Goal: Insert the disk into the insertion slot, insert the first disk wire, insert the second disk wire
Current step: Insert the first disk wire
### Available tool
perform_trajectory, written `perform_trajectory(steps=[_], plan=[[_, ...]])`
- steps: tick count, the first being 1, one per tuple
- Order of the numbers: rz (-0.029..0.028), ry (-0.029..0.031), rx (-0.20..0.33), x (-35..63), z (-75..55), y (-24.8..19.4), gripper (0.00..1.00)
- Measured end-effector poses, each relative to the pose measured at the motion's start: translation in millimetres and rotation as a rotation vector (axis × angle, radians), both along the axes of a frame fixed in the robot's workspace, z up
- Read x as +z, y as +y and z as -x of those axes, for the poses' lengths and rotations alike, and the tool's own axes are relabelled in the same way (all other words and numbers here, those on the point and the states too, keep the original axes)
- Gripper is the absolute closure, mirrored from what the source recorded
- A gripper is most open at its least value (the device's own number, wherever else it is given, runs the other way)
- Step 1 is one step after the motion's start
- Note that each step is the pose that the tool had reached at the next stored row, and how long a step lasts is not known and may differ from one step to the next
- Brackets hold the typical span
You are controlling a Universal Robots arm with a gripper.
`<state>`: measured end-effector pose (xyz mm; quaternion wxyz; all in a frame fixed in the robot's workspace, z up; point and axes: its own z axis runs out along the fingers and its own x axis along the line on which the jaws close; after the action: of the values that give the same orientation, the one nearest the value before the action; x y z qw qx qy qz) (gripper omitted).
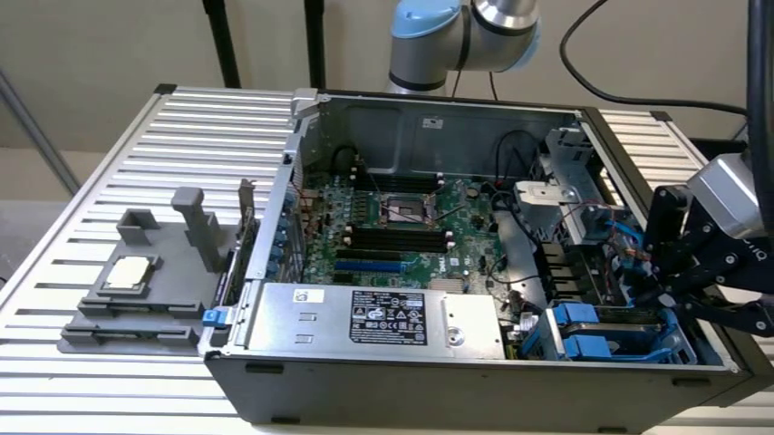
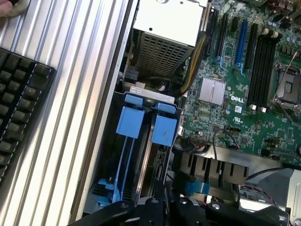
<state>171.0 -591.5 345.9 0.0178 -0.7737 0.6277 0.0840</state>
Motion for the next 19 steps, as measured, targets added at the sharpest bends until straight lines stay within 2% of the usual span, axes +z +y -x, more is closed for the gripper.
perform_trajectory(steps=[7,10,12,14,15,19], plan=[[0.0001,0.0008,0.004,1.7,-6.5,-0.2,0.84],[0.0001,0.0022,0.007,1.9,-9.3,-2.2,0.84],[0.0001,0.0031,0.009,2.6,-9.7,-4.8,0.76],[0.0001,0.0046,0.010,4.0,-10.8,-6.7,0.76],[0.0001,0.0056,0.010,4.6,-11.8,-7.0,0.70],[0.0001,0.0081,0.013,4.8,-23.7,-7.1,0.70]])
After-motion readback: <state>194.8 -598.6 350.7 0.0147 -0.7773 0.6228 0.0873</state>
